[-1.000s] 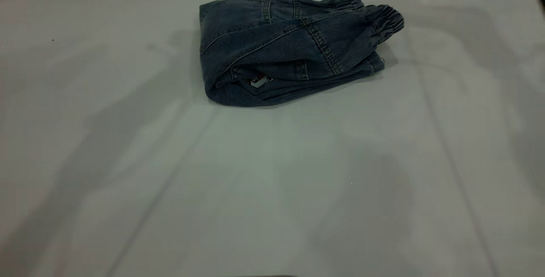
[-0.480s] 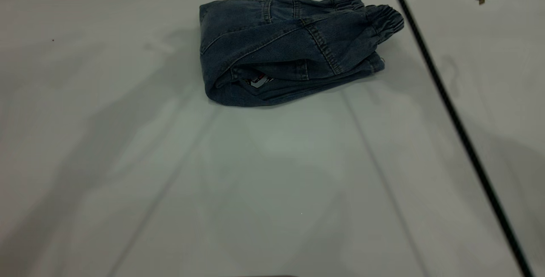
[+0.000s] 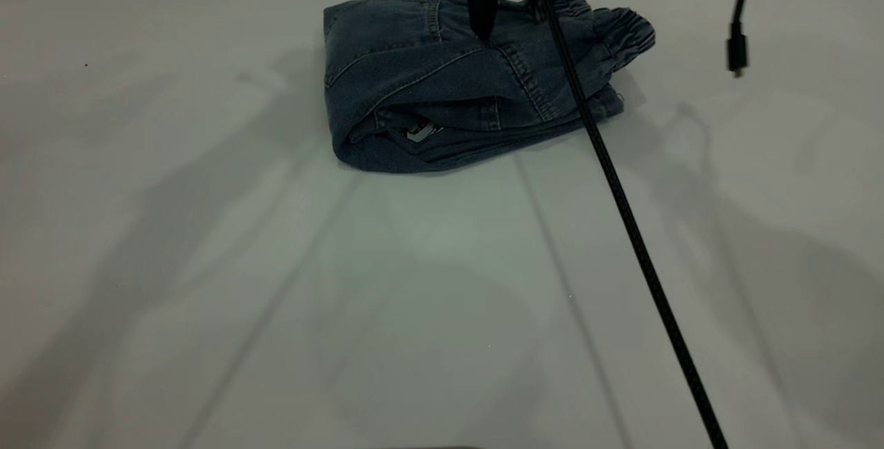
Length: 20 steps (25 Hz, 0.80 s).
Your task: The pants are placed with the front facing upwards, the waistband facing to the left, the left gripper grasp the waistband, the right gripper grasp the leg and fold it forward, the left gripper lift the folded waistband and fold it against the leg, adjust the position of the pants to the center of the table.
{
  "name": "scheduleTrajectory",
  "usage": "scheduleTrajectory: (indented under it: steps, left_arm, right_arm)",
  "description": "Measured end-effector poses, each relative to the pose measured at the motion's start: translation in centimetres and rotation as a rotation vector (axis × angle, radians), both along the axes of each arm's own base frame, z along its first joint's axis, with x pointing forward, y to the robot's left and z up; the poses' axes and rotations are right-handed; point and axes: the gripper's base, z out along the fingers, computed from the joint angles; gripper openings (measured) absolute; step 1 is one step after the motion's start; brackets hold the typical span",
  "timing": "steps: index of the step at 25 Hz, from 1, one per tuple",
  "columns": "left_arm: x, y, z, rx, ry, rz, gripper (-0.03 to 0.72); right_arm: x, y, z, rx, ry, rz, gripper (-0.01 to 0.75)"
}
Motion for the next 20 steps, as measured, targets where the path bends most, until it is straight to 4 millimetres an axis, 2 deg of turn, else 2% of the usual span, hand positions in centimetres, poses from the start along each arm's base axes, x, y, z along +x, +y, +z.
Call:
scheduleTrajectory:
  steps: [5,11,16,20]
  left_arm:
    - [0.0,0.0,0.0,0.0,0.001,-0.003,0.538]
    - [-0.1,-0.1,0.0,-0.002,0.006,-0.014,0.538]
    - [-0.1,-0.2,-0.1,-0.003,0.009,-0.02,0.538]
    - [-0.1,-0.2,-0.1,-0.005,0.01,-0.02,0.538]
  right_arm:
    - [0.0,0.0,-1.3,0.004,0.024,-0.009,0.423]
    - [-0.3,0.4,-6.9,0.014,0.139,-0.047,0.423]
    - [-0.2,0.5,-7.1,0.027,0.15,-0.079,0.423]
    - [-0.1,0.5,-7.0,0.028,0.166,-0.186,0.423]
